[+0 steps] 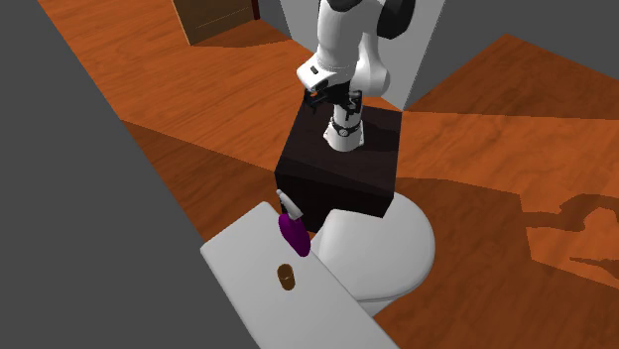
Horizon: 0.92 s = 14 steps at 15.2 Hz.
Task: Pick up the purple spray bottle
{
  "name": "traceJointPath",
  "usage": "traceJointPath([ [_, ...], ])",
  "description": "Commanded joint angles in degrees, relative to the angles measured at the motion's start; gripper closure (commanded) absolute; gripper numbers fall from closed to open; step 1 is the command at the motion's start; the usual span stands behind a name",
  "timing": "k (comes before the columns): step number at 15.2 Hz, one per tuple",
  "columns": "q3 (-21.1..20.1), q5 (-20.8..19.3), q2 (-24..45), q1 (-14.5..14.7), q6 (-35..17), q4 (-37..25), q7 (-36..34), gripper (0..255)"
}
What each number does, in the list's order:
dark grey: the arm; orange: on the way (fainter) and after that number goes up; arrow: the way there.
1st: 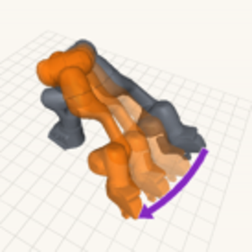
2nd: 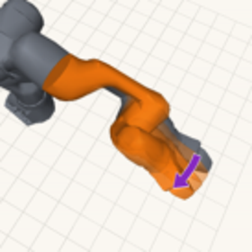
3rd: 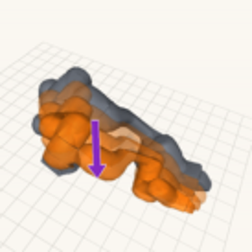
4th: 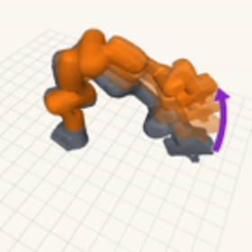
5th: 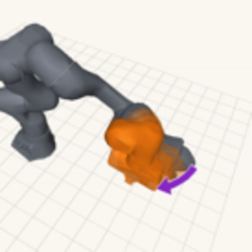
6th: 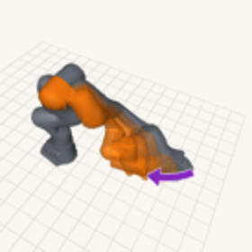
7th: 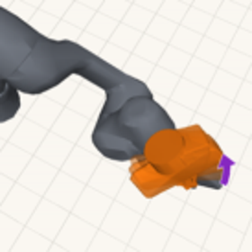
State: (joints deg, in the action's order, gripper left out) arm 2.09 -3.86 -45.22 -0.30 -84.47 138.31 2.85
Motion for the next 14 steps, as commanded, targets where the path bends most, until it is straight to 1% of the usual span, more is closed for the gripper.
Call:
traceJointPath([
  [1,0.0,0.0,0.0,0.0,0.0,0.0,0.0,0],
  [5,6.1,-1.4,2.9,1.9,-9.9,1.0,10.6,0],
  [8,10.7,-1.3,6.3,3.8,-17.0,0.6,18.7,0],
  [11,15.3,0.3,10.5,6.4,-23.4,-0.8,27.3,0],
  [14,20.0,3.4,15.3,9.7,-29.0,-3.2,36.4,0],
])
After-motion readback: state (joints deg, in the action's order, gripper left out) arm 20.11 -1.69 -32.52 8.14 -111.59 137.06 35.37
